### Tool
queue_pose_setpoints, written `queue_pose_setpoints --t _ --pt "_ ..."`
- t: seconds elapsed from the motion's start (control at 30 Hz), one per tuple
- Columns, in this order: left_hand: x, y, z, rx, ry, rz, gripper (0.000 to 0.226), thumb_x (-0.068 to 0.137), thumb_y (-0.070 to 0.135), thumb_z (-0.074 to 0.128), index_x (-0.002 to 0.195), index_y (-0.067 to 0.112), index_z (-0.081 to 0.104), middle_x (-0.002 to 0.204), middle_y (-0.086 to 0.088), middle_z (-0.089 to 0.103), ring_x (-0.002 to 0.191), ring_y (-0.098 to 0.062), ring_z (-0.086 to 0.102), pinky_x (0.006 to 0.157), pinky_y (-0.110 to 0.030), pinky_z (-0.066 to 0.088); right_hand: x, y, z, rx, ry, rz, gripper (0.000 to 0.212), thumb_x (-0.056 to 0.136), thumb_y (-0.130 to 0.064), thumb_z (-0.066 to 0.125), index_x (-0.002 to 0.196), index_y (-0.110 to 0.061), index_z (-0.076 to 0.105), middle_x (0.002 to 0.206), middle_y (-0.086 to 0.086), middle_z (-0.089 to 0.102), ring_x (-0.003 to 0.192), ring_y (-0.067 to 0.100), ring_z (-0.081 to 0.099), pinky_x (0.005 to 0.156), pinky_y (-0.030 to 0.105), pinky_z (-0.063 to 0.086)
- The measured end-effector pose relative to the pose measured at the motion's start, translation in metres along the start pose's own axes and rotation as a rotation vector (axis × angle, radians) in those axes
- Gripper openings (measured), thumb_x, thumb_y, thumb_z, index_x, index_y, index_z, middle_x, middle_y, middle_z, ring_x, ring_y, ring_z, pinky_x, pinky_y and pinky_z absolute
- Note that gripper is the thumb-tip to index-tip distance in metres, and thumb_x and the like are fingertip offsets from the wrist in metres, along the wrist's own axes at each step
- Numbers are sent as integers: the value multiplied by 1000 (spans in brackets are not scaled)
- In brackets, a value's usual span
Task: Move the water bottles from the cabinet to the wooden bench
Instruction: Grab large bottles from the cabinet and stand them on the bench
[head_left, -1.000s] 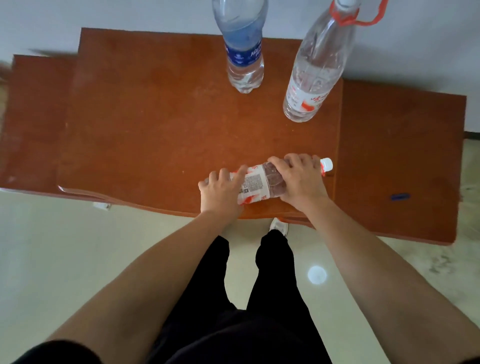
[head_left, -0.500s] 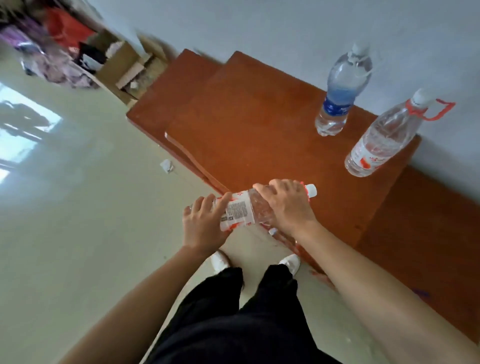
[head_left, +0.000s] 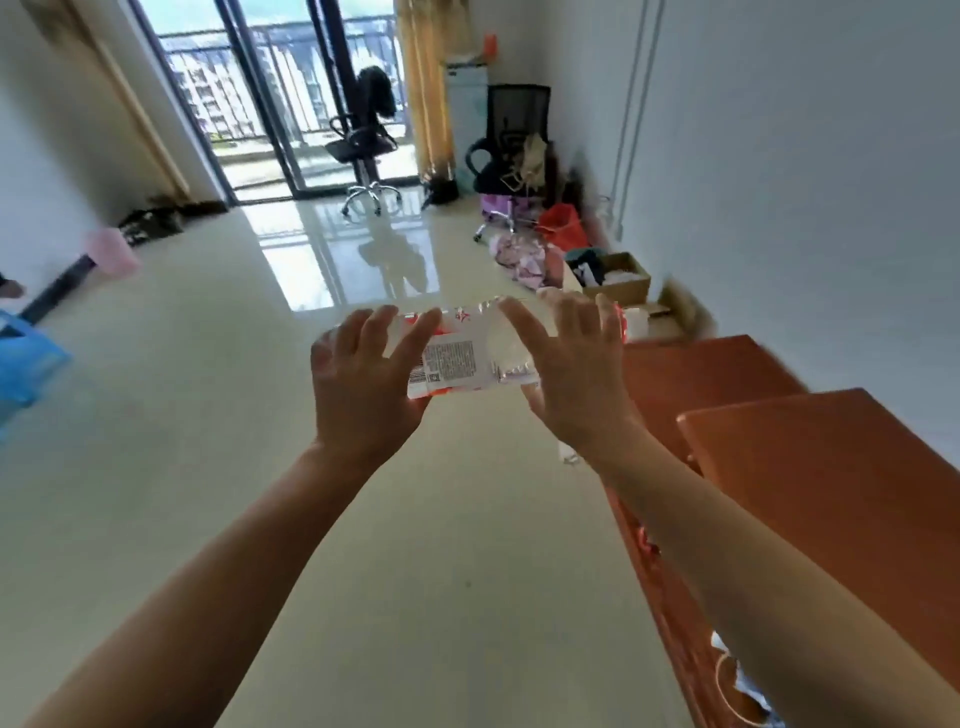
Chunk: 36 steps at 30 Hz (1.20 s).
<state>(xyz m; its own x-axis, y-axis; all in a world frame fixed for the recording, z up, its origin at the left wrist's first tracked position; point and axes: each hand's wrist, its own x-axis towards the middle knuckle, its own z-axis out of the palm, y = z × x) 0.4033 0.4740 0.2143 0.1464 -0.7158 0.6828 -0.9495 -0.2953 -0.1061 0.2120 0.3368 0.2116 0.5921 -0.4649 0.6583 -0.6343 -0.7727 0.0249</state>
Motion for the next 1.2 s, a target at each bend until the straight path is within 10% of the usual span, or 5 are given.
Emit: queue_pose_setpoints --t 0.5,1.2 --pt "-179 -425 -204 558 131 -507 73 81 51 78 144 25 52 137 -22 53 123 -46 50 91 -59 41 192 -515 40 460 285 -535 94 69 -19 88 149 -32 40 143 17 50 134 37 41 116 60 26" --pt "-300 -972 -271 746 57 -610 82 68 46 89 137 19 54 130 -18 58 115 -42 55 81 -54 47 392 -1078 176 685 231 -684 100 60 -11 89 147 -33 46 139 14 52 131 34 37 118 57 22"
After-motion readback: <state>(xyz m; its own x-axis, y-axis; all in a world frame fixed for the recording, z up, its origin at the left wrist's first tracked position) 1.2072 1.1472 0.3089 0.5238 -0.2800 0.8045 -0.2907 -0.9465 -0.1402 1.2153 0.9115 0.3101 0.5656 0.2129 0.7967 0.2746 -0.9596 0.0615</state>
